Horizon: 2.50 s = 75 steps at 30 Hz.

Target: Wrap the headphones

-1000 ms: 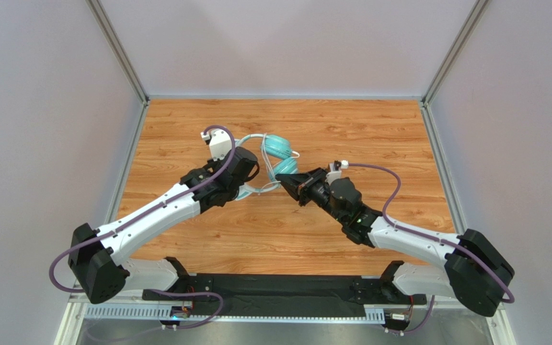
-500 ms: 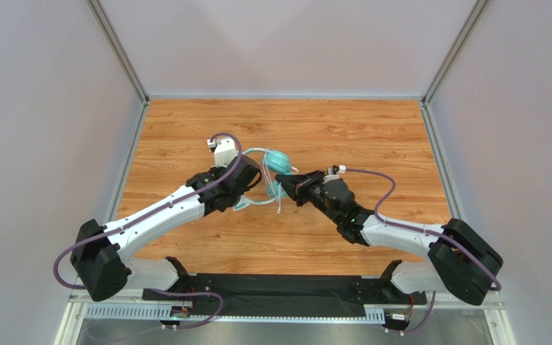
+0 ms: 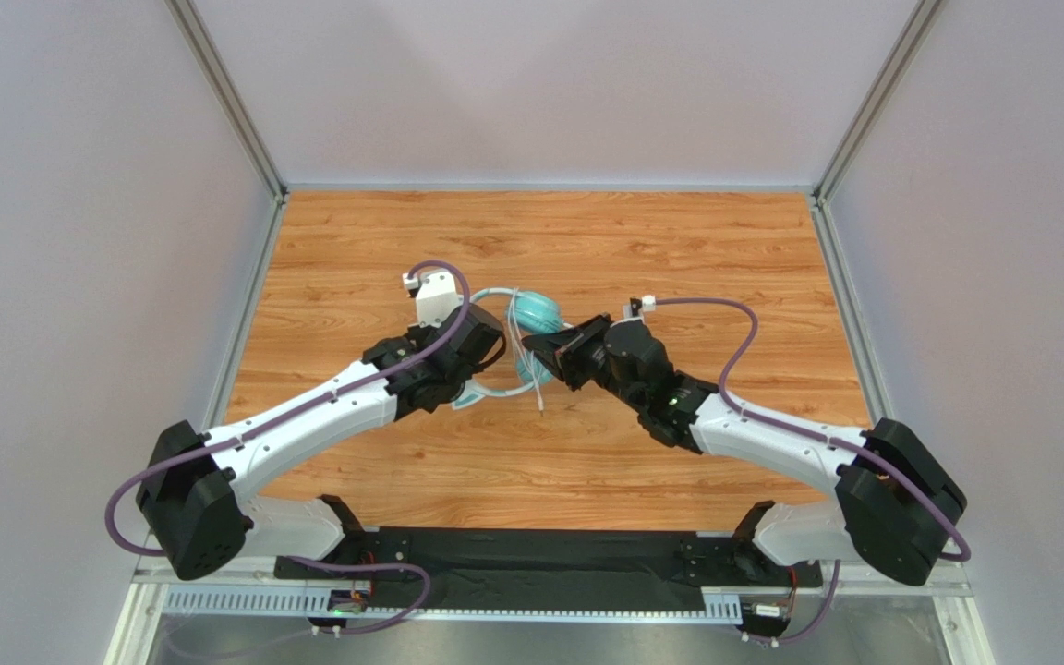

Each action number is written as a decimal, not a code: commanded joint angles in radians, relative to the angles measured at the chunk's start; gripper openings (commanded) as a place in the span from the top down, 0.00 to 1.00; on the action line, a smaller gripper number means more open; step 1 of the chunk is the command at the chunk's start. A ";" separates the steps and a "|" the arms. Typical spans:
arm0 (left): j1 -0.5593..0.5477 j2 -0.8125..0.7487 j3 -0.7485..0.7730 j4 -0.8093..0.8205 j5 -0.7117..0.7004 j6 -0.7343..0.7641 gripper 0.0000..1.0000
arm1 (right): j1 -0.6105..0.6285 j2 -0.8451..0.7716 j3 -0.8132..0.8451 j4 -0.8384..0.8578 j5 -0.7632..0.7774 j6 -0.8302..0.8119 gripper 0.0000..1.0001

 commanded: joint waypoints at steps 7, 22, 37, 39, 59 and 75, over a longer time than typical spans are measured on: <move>-0.042 0.035 -0.049 -0.048 0.164 0.051 1.00 | -0.041 -0.009 0.074 -0.169 0.177 0.146 1.00; -0.042 0.218 -0.110 0.041 0.404 0.028 1.00 | -0.043 0.130 0.053 -0.500 0.151 0.262 0.98; -0.040 0.242 -0.101 0.055 0.394 0.060 1.00 | -0.041 0.120 0.114 -0.399 0.133 0.040 1.00; -0.042 0.238 -0.098 0.055 0.392 0.071 1.00 | -0.046 0.134 0.129 -0.343 0.104 -0.005 1.00; -0.042 0.147 -0.115 0.024 0.349 0.114 1.00 | -0.084 0.263 0.148 -0.062 -0.116 -0.174 0.94; -0.040 0.144 -0.109 0.021 0.342 0.111 1.00 | -0.121 0.259 0.094 -0.082 -0.065 -0.146 0.73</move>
